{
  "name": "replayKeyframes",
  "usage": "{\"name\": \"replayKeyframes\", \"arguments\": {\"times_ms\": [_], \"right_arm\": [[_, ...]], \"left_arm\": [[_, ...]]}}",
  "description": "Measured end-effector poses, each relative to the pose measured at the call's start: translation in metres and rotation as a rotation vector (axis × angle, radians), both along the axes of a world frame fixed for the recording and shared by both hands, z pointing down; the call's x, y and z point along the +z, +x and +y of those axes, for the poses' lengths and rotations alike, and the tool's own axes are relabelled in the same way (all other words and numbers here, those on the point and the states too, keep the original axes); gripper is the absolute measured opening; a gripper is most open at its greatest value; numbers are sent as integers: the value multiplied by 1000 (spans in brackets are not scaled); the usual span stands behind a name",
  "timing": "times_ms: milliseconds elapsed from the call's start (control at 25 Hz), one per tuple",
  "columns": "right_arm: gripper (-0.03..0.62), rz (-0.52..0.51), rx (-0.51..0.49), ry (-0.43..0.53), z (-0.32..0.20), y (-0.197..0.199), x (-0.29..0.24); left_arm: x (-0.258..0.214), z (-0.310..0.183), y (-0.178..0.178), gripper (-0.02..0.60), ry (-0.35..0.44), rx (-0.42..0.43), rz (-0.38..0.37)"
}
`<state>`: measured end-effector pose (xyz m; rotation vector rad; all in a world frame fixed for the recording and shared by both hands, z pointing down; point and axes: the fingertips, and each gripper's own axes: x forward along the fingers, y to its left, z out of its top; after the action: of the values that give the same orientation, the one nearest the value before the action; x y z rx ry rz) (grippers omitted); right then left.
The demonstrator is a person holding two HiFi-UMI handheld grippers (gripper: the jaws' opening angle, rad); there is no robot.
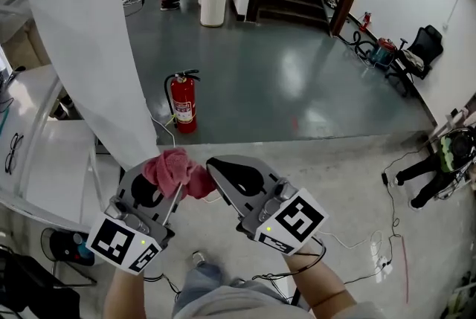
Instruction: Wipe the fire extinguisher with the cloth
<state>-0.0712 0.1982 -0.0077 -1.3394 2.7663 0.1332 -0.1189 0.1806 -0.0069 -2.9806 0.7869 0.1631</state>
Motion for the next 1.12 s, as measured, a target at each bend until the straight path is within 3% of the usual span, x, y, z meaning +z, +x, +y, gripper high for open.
{"name": "replayKeyframes", "arguments": {"times_ms": [160, 440, 760, 1120], "right_arm": [[6, -48, 33, 2, -35, -1, -6], [6, -38, 80, -19, -97, 4, 3], [6, -26, 66, -34, -173, 49, 18], [6, 13, -91, -35, -274, 111, 1]], "left_arm": [[0, -34, -9, 101, 0, 22, -5], [6, -103, -14, 101, -11, 47, 4], [23, -176, 29, 101, -34, 29, 13], [14, -258, 99, 101, -13, -92, 23]]}}
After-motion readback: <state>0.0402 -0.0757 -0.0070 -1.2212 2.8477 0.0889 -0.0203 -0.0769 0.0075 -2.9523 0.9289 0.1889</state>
